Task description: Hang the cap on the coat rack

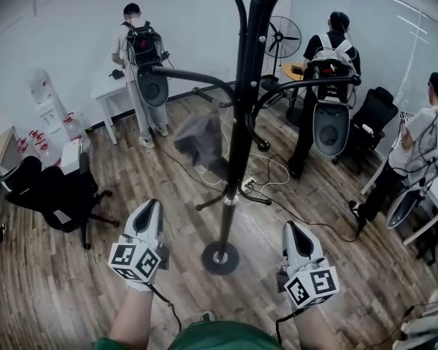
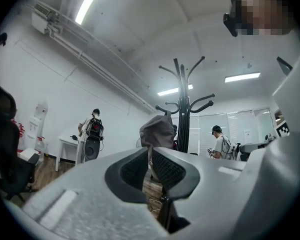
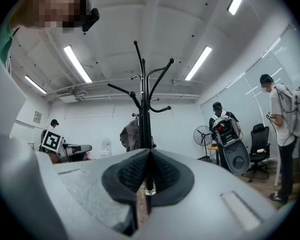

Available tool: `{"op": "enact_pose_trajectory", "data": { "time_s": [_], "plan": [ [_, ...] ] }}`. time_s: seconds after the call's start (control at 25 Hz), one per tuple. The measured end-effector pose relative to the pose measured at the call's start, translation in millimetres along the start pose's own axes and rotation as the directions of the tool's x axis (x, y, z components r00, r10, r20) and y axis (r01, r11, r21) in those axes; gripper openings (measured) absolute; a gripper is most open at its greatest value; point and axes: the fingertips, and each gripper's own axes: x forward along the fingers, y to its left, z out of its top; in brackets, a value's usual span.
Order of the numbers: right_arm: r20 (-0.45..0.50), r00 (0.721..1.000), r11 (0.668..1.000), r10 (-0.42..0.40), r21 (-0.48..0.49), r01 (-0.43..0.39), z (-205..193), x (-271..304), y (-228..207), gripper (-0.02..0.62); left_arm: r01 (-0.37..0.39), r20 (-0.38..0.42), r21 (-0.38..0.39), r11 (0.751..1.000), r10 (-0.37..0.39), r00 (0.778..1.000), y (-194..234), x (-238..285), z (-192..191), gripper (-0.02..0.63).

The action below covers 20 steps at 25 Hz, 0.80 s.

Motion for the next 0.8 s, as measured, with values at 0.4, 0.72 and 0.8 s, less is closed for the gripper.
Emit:
{"op": "enact_pose_trajectory", "data": {
  "time_s": [0.4, 0.72, 0.8],
  "plan": [
    [0.034, 0.997, 0.994, 0.063, -0.091, -0.06, 19.8, -35.9, -23.3, 0.002, -0.069, -0.013, 0.084, 0.994, 0.07, 0.997, -64.2, -36.3, 4.1, 0.028],
    [0.034, 0.997, 0.995, 0.075, -0.065, -0.072, 26.4, -58.4, -64.3, 0.002, -0.082, -0.03, 0.157, 0.984, 0.088, 0.996, -118.1, -51.2, 2.8, 0.028],
    [0.035, 0.996, 0.995, 0.081, -0.065, -0.079, 28.1, -60.3, -68.4, 0.002, -0.086, -0.032, 0.153, 0.984, 0.092, 0.995, -124.1, -51.4, 1.1, 0.028]
  ]
}}
